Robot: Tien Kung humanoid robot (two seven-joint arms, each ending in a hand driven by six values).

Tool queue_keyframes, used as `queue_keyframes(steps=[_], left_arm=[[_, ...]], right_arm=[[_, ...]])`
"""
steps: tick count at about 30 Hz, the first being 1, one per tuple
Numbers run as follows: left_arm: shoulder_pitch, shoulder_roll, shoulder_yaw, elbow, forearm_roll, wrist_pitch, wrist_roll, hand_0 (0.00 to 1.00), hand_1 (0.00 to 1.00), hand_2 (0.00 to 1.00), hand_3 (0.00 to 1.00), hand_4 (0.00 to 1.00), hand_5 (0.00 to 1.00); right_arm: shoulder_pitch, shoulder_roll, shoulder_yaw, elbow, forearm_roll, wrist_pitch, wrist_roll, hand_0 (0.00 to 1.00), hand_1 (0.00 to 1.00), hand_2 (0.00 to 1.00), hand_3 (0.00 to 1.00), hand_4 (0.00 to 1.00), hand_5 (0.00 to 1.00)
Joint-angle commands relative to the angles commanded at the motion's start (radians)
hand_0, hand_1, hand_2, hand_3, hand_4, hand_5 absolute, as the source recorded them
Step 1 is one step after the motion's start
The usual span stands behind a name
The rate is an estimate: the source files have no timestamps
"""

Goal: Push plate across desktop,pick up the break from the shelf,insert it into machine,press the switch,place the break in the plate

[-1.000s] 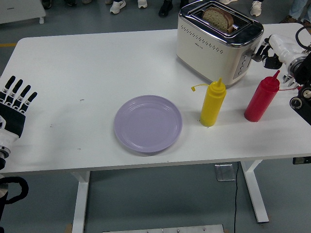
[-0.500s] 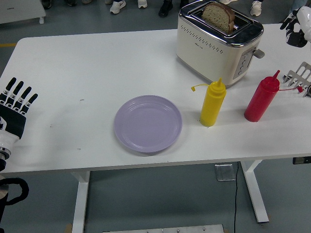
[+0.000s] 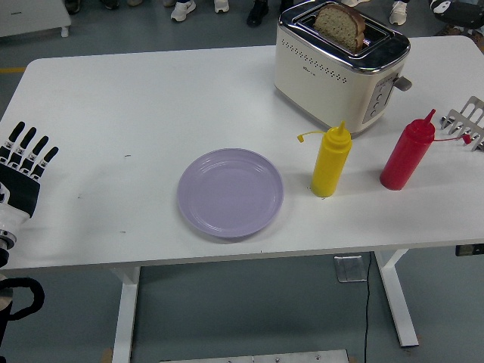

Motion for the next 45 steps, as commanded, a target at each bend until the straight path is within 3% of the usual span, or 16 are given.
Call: queue_keyframes(steps=[18, 45], left_arm=[[-0.006, 0.003, -0.003, 0.003, 0.000, 0.000, 0.001, 0.795, 0.853, 0.905, 0.859, 0.620, 0.998], [-0.011, 0.006, -0.001, 0.006, -0.001, 0.000, 0.000, 0.795, 0.853, 0.905, 0.858, 0.620, 0.998]], right_arm=[[0.232, 0.117, -0.210, -0.222, 0.076, 0.116, 0.009, 0.815, 0.787, 0.850, 0.873, 0.768, 0.455], [0.387, 0.274, -0.381, -0.476, 0.034, 0.149, -0.031, 0.702, 0.712, 0.745, 0.809, 0.759, 0.451]])
